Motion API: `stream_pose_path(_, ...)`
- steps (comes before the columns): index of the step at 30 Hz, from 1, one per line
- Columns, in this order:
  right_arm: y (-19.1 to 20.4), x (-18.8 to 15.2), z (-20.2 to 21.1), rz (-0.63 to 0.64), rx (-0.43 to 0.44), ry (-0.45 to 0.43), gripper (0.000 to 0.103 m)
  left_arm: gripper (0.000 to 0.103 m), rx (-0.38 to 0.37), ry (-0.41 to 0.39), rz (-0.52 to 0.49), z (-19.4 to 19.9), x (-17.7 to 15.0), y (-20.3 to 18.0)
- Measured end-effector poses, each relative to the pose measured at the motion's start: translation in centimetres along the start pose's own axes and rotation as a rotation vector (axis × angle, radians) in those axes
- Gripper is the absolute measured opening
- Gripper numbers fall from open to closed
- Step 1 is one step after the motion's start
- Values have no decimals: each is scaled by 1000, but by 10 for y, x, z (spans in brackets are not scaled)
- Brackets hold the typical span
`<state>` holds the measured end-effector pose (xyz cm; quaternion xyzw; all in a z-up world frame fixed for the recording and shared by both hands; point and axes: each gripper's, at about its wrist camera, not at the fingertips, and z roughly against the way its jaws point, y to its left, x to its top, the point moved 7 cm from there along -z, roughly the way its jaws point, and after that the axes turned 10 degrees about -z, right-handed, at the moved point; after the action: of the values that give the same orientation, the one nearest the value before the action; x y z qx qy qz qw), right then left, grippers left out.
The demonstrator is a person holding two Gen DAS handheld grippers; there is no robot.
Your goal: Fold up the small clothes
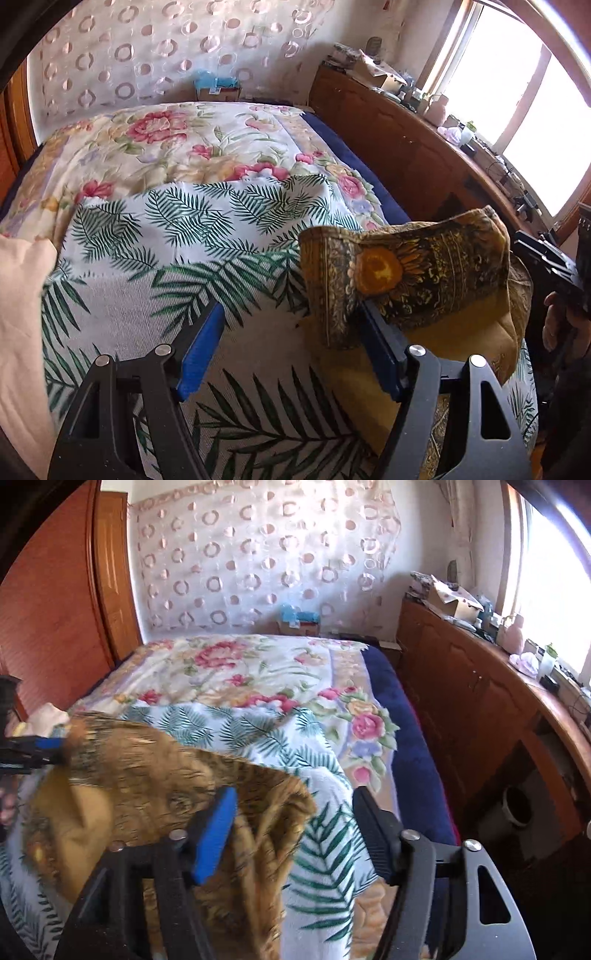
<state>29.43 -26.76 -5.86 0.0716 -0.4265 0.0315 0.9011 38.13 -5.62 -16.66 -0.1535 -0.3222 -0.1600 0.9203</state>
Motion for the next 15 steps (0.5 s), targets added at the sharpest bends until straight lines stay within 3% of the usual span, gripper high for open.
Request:
stream_pose_path(6, 3, -21, -12, 8, 10, 71, 74, 74, -65, 19, 13, -2, -10, -10)
stream_pose_path(11, 2, -21, -29, -42, 57, 132, 74, 74, -60, 7, 6, -1, -10, -15)
stream_pose_path(15, 3, -14, -31, -42, 99, 162, 74, 51, -105, 5, -8, -3, -10, -22)
